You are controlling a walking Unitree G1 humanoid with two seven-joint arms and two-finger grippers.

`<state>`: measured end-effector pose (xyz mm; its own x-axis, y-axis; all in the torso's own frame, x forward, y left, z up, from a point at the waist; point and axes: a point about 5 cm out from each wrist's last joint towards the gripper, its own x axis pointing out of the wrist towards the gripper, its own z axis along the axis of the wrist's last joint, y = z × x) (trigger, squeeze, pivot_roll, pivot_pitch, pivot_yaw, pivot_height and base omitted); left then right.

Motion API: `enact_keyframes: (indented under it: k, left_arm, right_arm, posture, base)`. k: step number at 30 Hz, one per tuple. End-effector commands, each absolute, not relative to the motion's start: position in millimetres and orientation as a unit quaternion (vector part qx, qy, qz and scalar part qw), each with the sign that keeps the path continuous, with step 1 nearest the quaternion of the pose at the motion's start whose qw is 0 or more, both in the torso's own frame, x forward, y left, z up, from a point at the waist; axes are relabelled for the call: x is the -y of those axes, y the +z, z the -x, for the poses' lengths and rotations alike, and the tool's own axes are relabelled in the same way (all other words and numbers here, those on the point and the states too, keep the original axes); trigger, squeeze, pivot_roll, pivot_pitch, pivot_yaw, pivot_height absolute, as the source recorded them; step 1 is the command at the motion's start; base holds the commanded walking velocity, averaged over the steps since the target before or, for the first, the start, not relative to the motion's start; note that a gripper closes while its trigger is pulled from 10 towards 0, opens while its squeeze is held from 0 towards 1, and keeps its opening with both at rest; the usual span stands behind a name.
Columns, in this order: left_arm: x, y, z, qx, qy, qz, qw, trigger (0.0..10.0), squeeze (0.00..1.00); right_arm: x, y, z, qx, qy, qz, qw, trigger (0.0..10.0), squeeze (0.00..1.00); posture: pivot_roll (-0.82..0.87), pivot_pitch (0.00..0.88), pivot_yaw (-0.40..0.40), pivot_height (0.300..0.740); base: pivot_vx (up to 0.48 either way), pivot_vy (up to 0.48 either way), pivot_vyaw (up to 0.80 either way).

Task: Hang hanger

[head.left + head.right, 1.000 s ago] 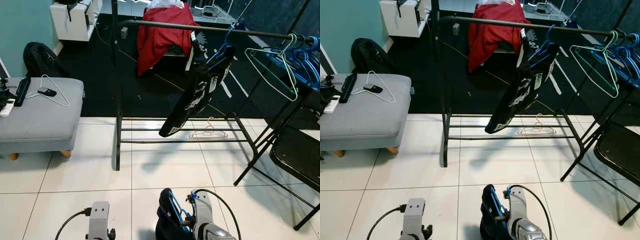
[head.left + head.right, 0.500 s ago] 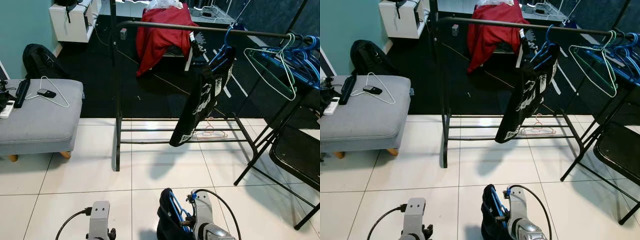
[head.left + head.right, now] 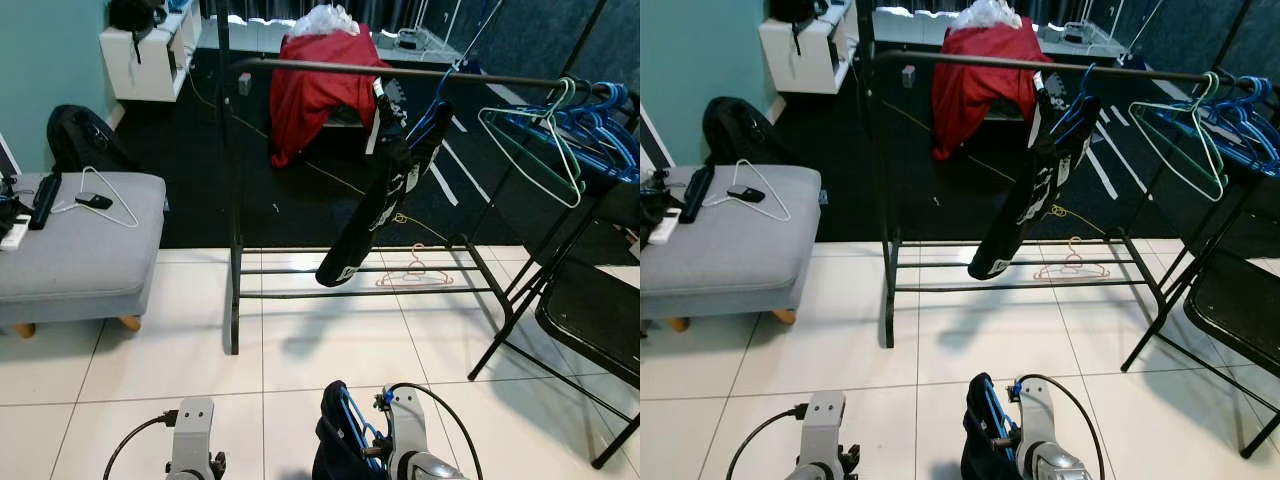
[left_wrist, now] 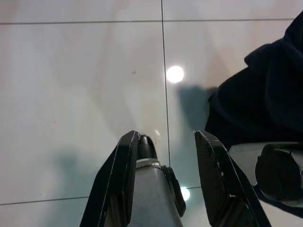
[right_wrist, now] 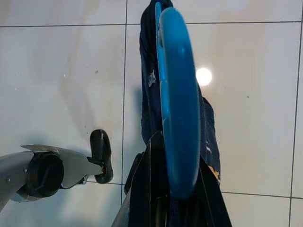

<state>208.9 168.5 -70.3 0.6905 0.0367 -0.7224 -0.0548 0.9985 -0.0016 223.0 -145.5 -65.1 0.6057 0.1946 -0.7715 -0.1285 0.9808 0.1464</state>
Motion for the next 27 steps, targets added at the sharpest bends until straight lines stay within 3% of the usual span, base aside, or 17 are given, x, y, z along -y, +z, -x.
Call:
enact_keyframes:
  k: [1, 27]
  left_arm:
    - [-165, -70, -209, -0.392, 0.018, 0.009, 0.92, 10.0, 0.0]
    - [-153, -60, -223, -0.354, 0.01, 0.01, 0.935, 10.0, 0.0]
  right_arm:
    - [143, -68, -218, -0.44, 0.09, -0.048, 0.892, 10.0, 0.0]
    - [141, -69, -216, -0.434, 0.088, -0.034, 0.896, 10.0, 0.0]
  posture:
    - [-0.03, 0.02, -0.073, 0.74]
    - [-0.04, 0.0, -0.062, 0.74]
  base:
    - [0.0, 0.0, 0.0]
    - [0.0, 0.0, 0.0]
